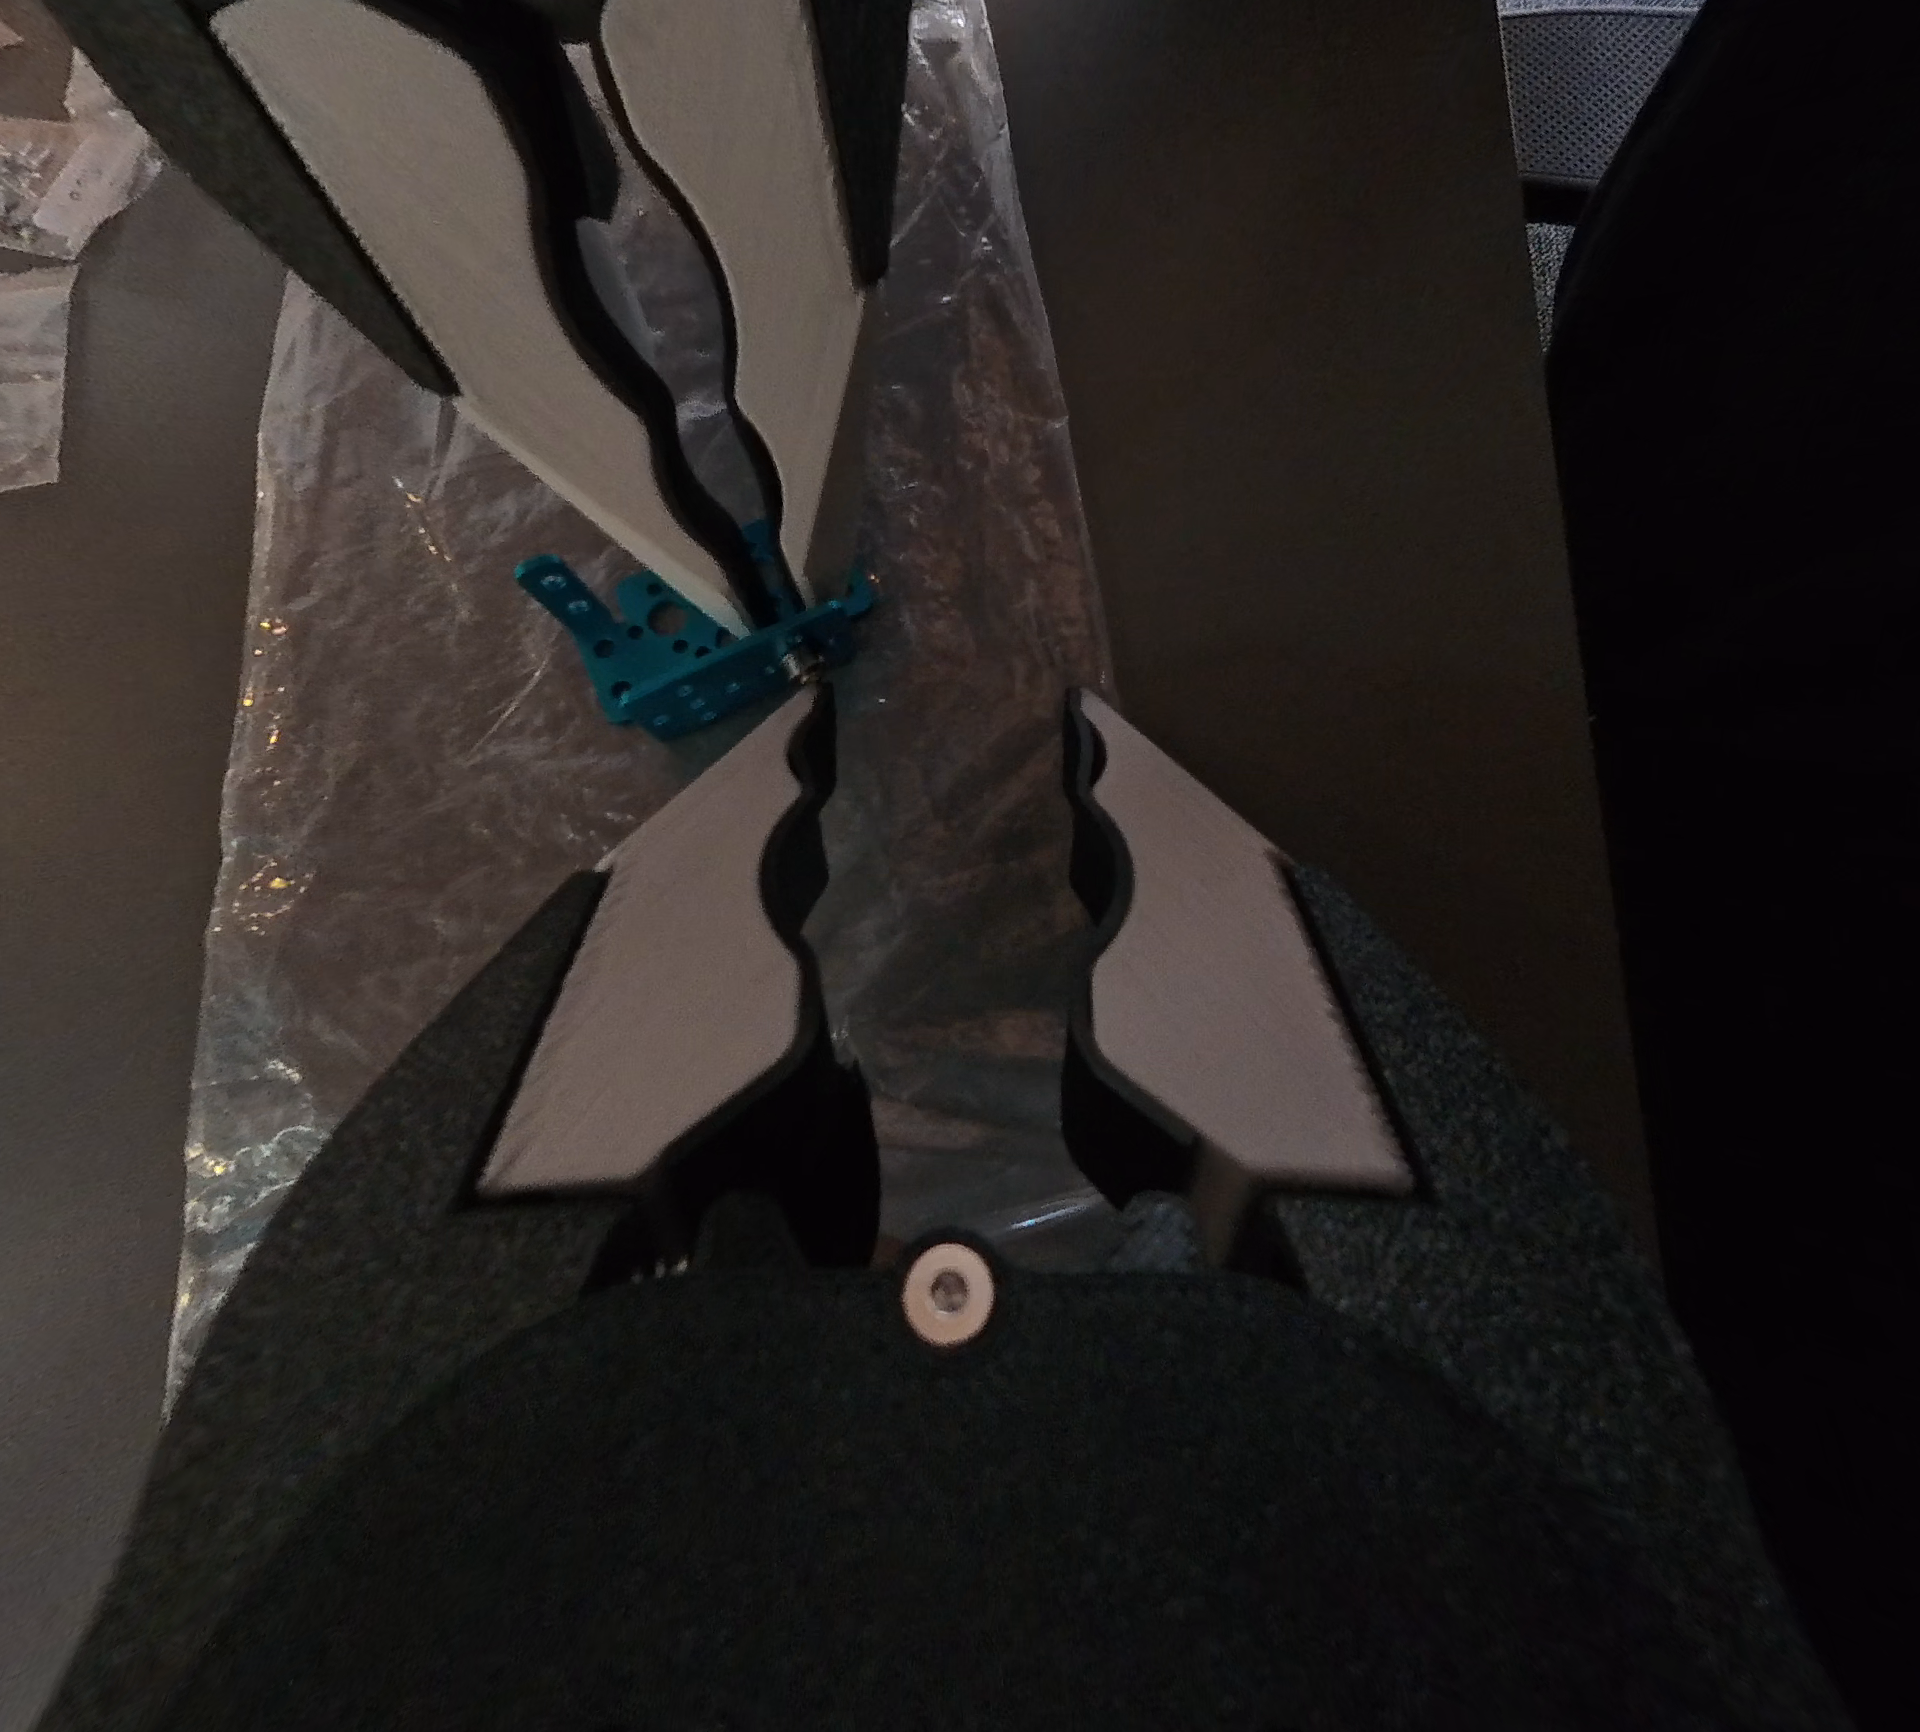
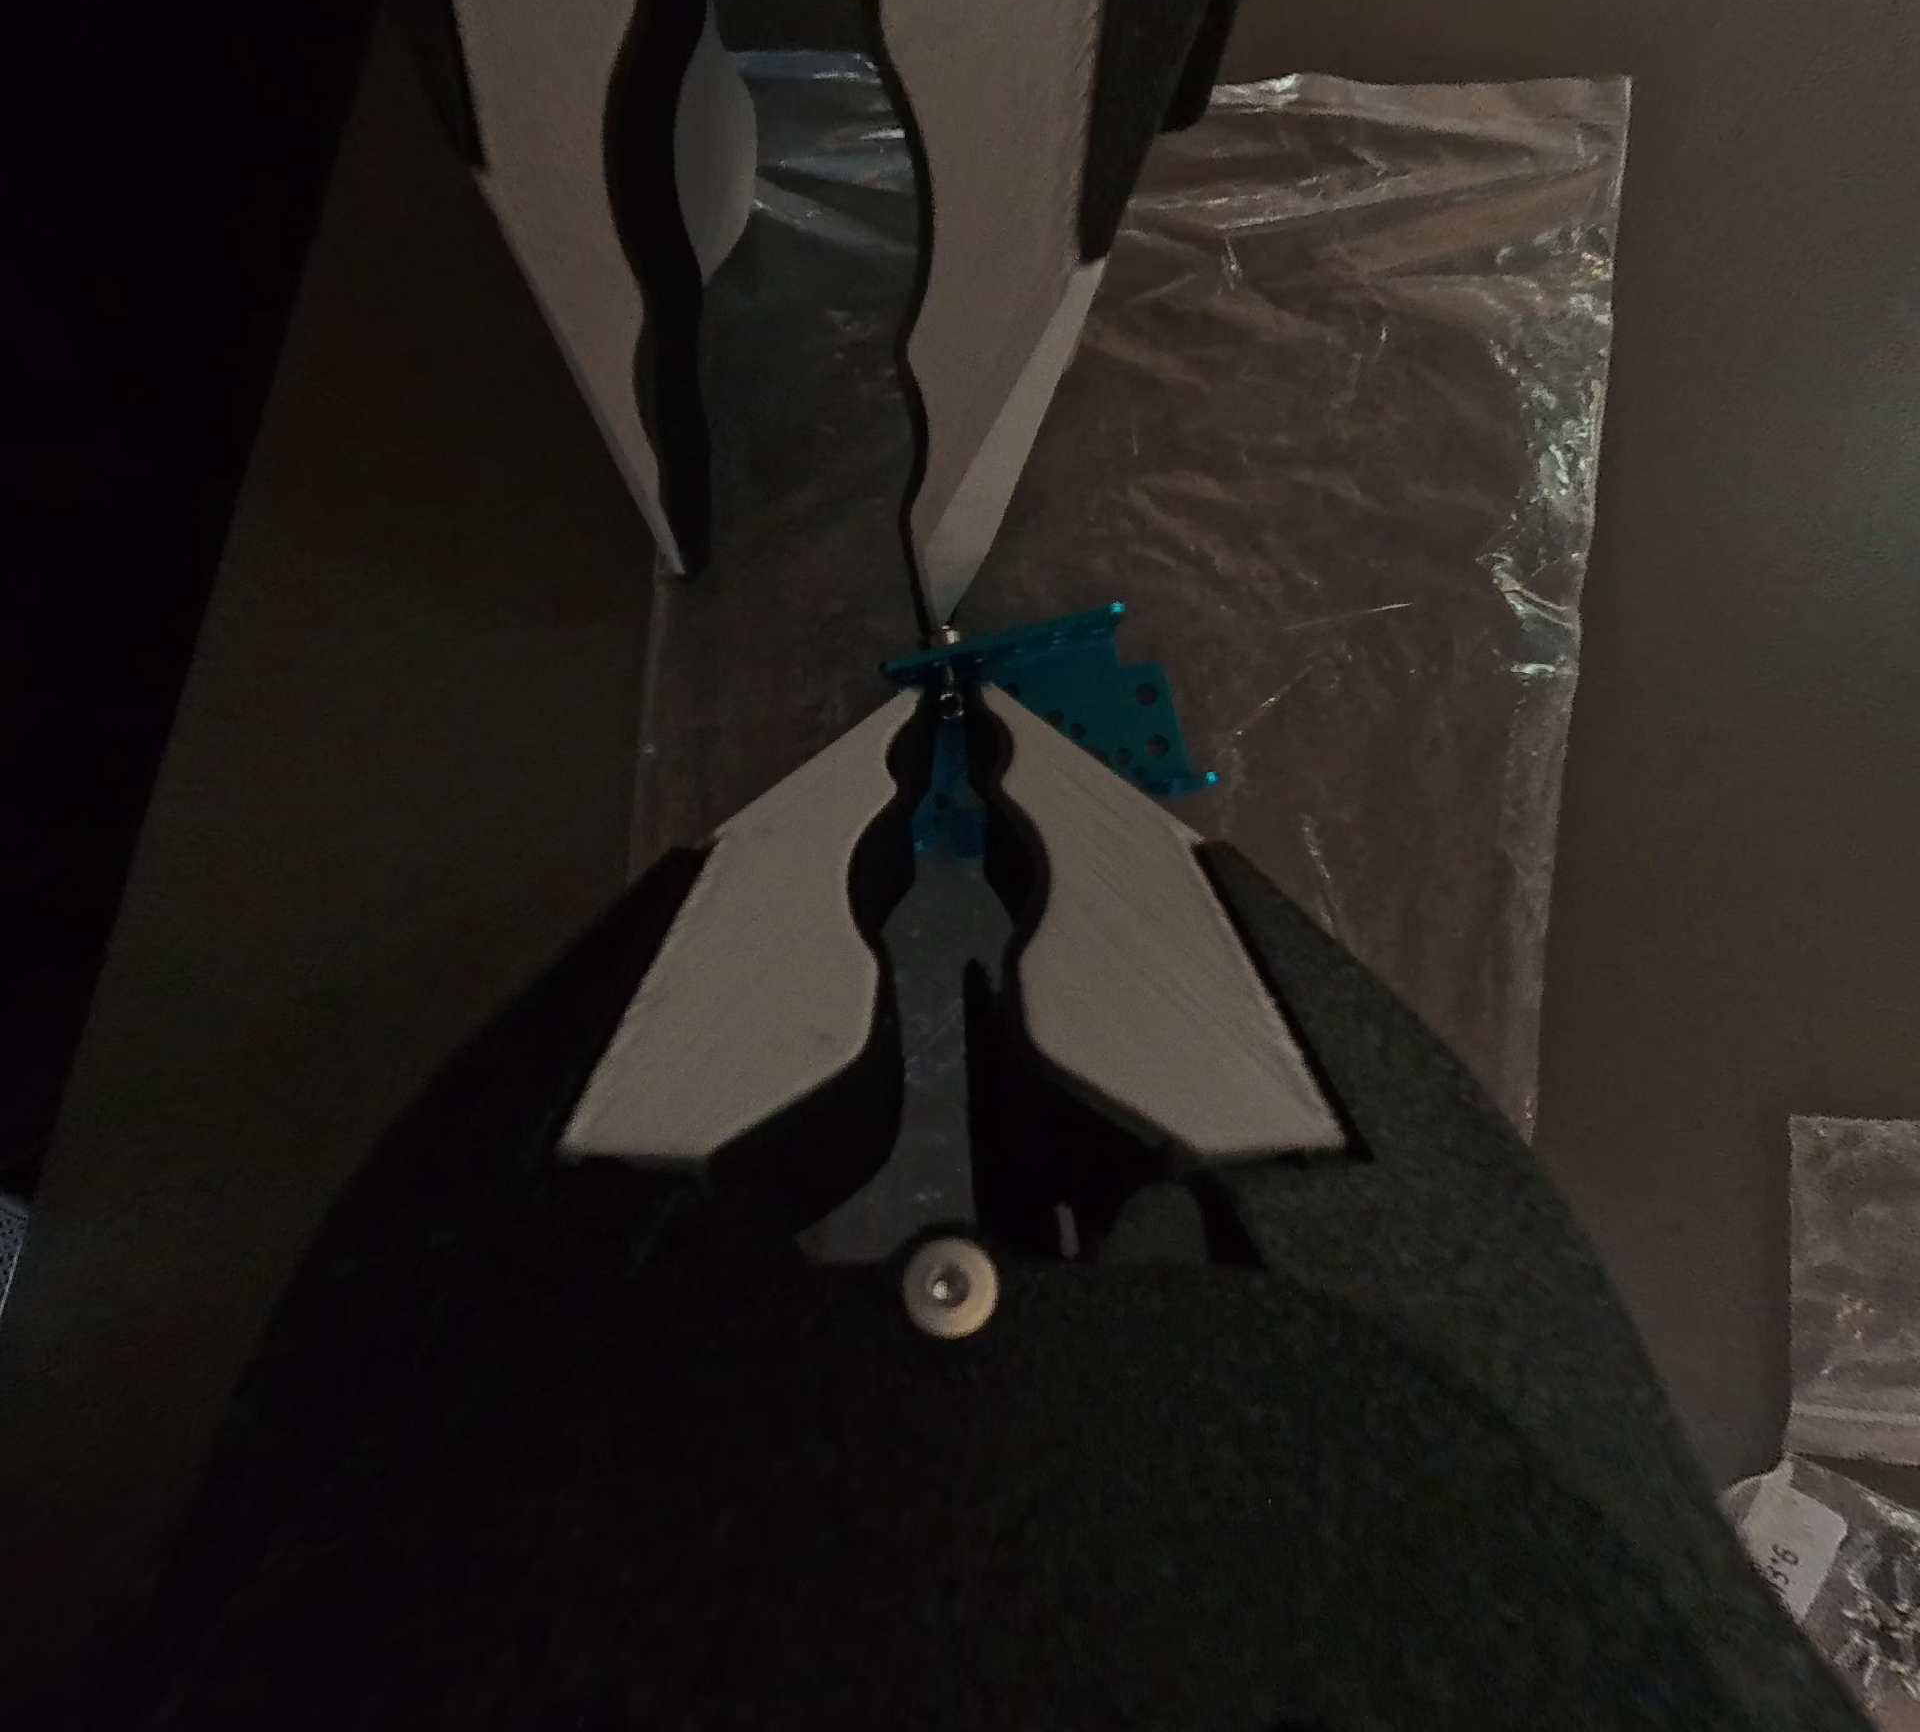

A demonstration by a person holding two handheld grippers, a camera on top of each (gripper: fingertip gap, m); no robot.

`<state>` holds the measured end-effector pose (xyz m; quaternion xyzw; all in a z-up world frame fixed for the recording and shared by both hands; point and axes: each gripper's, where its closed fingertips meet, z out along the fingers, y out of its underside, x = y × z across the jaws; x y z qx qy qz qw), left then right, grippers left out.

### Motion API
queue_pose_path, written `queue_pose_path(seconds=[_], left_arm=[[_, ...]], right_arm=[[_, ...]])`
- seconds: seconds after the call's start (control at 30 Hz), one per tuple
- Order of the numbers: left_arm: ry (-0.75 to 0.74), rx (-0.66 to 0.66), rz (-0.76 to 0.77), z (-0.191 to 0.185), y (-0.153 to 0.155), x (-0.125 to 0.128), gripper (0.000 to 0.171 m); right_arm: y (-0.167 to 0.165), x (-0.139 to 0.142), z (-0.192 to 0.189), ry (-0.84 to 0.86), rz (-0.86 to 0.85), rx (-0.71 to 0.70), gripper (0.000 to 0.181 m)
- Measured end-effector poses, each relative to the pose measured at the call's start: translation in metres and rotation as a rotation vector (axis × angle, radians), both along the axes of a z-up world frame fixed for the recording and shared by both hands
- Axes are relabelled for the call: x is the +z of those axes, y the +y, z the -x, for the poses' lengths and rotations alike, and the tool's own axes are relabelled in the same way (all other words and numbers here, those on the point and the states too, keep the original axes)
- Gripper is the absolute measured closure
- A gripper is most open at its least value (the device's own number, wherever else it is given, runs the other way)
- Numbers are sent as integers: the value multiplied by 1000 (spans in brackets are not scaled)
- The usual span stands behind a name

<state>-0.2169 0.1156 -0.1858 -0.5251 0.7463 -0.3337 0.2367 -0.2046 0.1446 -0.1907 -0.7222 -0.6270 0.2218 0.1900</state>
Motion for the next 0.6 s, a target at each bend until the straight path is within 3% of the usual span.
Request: queue_pose_path(seconds=[0.3, 0.6], left_arm=[[0, -1, 0, 0, 0, 0, 128], [0, -3, -2, -1, -1, 0, 128]], right_arm=[[9, 17, -22, -24, -51, -52, 177], [16, -2, -66, -136, -21, -134, 176]])
